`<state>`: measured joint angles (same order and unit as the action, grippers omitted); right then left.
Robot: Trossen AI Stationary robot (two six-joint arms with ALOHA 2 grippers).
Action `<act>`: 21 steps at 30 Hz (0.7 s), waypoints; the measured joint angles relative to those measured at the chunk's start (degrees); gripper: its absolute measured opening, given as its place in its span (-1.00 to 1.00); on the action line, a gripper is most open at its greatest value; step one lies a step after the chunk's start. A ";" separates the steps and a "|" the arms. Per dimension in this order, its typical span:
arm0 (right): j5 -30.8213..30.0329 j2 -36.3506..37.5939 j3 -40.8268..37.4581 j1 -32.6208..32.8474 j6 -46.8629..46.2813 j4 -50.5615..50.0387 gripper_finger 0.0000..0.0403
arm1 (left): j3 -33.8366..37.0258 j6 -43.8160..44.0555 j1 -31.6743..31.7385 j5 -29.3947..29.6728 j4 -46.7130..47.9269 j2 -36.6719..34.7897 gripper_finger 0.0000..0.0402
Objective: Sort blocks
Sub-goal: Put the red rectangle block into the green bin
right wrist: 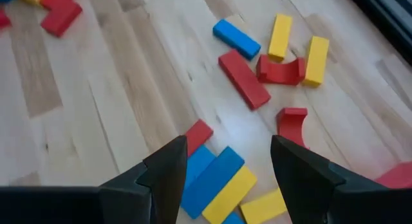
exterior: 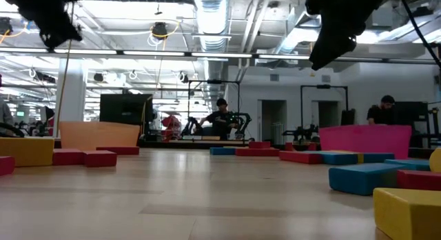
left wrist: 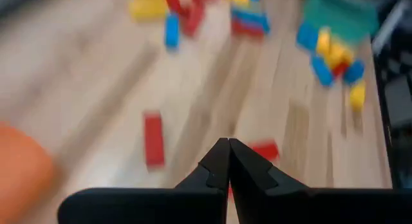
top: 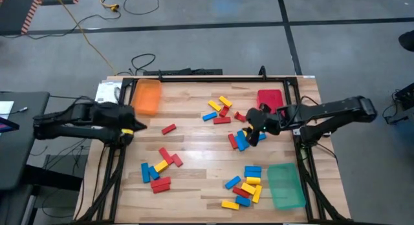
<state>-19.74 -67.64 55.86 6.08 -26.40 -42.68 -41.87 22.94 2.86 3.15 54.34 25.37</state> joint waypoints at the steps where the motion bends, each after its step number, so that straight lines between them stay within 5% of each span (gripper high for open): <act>1: -0.03 -0.41 0.00 0.43 0.05 -0.15 0.19 | 1.07 0.30 -0.01 -1.32 0.33 0.96 -0.98; 11: -0.36 -4.79 0.00 2.19 0.85 0.07 0.19 | 6.88 -2.83 -3.32 -5.40 -6.57 17.69 -0.98; 16: -0.34 -5.45 0.00 2.20 1.22 1.12 0.19 | 6.78 -4.48 -7.46 2.37 -12.69 27.19 -0.95; 21: -0.30 -5.84 0.00 3.13 1.60 2.54 0.19 | 6.76 -4.06 -10.73 11.76 -15.56 36.46 -0.70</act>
<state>-20.04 -73.48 55.86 9.21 -24.80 -40.14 -35.11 18.88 -7.87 14.91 38.78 61.84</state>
